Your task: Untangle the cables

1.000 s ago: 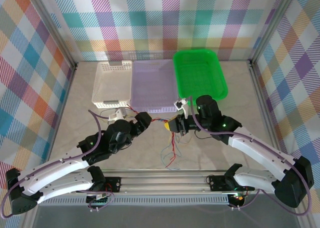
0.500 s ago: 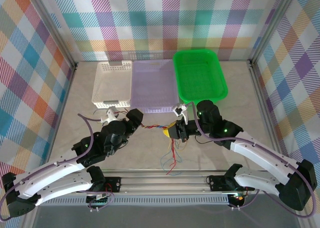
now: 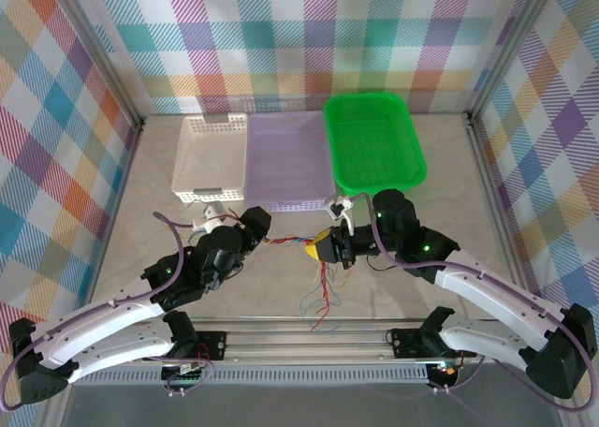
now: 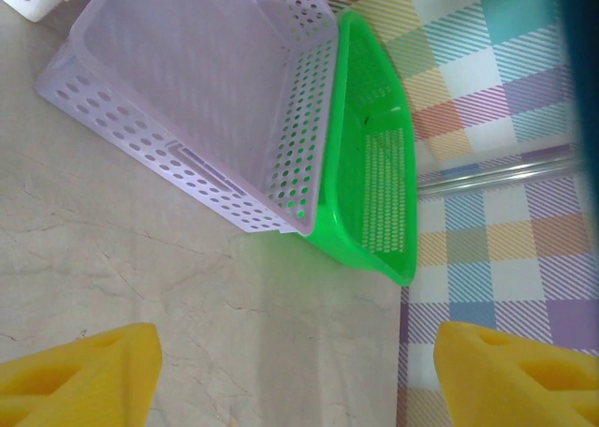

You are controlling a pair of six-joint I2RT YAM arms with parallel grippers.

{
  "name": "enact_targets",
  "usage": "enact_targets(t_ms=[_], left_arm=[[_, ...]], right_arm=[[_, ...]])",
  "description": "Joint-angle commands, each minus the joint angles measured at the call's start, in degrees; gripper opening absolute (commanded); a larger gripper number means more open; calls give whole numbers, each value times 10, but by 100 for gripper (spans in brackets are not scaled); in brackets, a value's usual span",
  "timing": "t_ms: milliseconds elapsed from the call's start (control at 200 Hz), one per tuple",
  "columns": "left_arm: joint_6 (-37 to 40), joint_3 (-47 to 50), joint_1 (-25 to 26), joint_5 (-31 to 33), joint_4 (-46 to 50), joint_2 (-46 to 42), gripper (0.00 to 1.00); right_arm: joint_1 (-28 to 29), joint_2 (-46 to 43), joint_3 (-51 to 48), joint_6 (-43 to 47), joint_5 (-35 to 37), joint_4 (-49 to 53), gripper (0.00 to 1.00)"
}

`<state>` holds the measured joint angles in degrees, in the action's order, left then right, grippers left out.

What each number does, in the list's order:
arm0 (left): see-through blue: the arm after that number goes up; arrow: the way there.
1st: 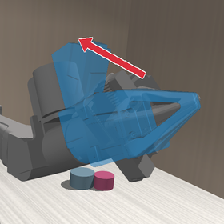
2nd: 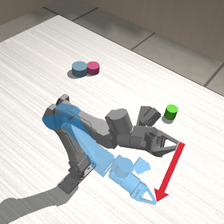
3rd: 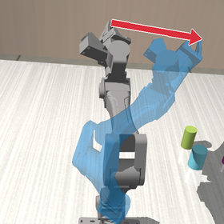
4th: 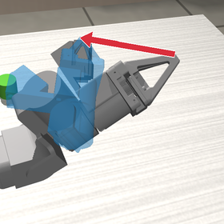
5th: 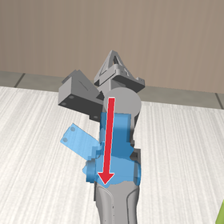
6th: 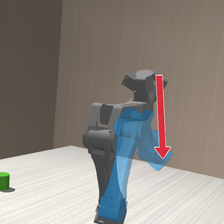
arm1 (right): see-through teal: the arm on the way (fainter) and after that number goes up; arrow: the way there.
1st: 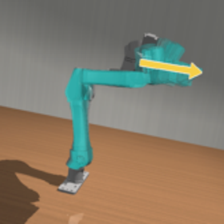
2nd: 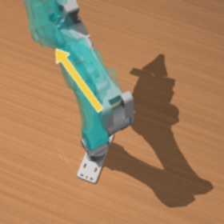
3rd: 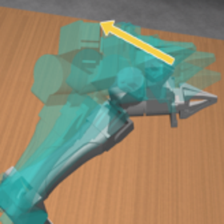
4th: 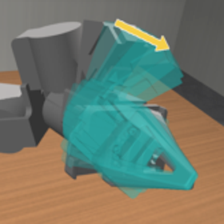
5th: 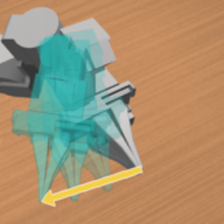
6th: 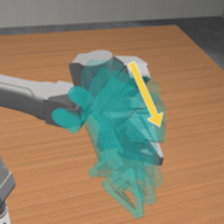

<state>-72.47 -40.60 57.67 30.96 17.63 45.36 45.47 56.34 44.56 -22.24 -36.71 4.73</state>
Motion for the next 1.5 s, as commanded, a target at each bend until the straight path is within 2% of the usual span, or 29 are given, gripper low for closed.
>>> enact_targets(t_ms=[0,85,285,530,780,1150,1495], left_arm=[[-5,11,6,-4,-8,-5,77],[-5,11,7,-6,-8,-13,78],[9,-19,7,-19,37,-21,90],[5,-62,7,-24,125,-21,93],[2,-70,7,-38,135,-19,99],[-27,-84,17,-52,93,49,100],[-87,-64,20,-58,45,86,99]], right_arm=[[6,-2,-4,-2,-10,-30,0],[7,-1,-5,8,5,-16,0],[7,-5,-15,22,49,-3,0],[7,4,0,38,125,31,0],[7,3,13,48,164,47,0],[8,10,3,15,89,-21,0],[13,4,-20,-9,63,-83,0]])
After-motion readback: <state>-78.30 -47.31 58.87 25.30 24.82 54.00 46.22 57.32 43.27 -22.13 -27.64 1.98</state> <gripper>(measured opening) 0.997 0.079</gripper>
